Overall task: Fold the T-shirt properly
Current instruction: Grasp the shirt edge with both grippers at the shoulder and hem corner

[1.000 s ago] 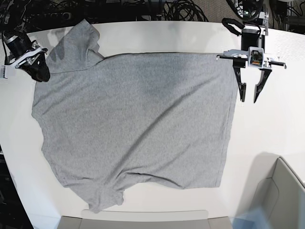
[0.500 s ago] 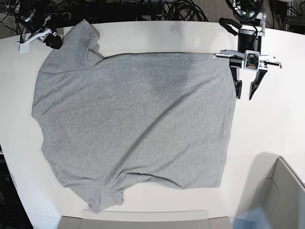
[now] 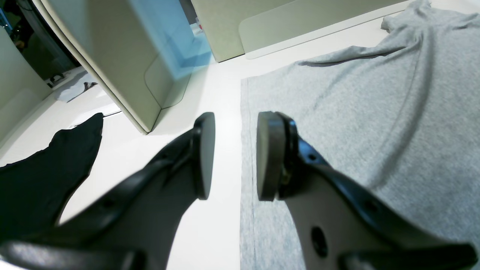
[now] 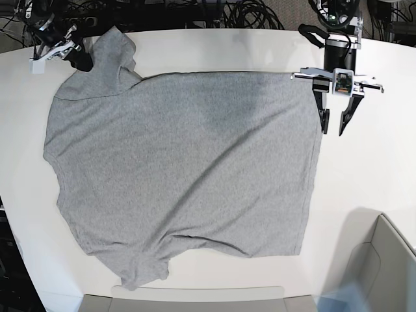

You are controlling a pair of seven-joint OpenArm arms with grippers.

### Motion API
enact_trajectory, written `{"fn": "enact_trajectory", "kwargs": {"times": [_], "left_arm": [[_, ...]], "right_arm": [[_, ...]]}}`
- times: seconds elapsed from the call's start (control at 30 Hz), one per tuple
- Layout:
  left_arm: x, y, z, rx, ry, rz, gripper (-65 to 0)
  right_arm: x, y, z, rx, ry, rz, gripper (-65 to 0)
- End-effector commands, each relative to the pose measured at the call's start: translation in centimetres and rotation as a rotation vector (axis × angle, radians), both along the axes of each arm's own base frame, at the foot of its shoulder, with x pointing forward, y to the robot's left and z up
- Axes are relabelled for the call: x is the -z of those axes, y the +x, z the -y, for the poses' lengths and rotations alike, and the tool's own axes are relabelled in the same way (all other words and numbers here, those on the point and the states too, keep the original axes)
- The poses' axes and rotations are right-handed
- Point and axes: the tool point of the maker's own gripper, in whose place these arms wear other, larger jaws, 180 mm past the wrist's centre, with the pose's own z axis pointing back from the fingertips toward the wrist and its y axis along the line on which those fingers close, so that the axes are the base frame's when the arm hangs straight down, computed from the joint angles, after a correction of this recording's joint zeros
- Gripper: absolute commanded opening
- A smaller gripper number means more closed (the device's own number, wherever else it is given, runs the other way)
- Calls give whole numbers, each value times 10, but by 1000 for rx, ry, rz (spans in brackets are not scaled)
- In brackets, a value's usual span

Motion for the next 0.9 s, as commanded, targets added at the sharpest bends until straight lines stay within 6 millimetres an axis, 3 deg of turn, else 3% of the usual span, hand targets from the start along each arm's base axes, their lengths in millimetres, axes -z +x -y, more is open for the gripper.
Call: {"fn": "enact_trajectory", "kwargs": {"times": [0.0, 0.23, 0.37, 0.47, 0.63, 0.73, 0.87], "left_arm": [[-11, 1, 0, 6, 2, 44, -453], [-11, 1, 0, 6, 2, 44, -453], [-6, 0, -2, -1, 2, 22, -453], [16, -2, -3, -37, -87, -80, -452], [41, -8, -8, -125, -519, -222, -426], [63, -19, -28, -265, -688, -305, -425], [112, -48, -53, -469, -866, -516, -423]], "right_arm": [[17, -18, -8, -55, -19, -105, -492], [30, -16, -53, -100, 56, -118, -493], [32, -10, -55, -114, 32, -116, -493], [28, -3, -51, -121, 14, -99, -493], [13, 6, -45, -175, -76, -66, -493], [9, 9, -45, -183, -87, -54, -493], [8, 9, -40, -190, -100, -57, -493]]}}
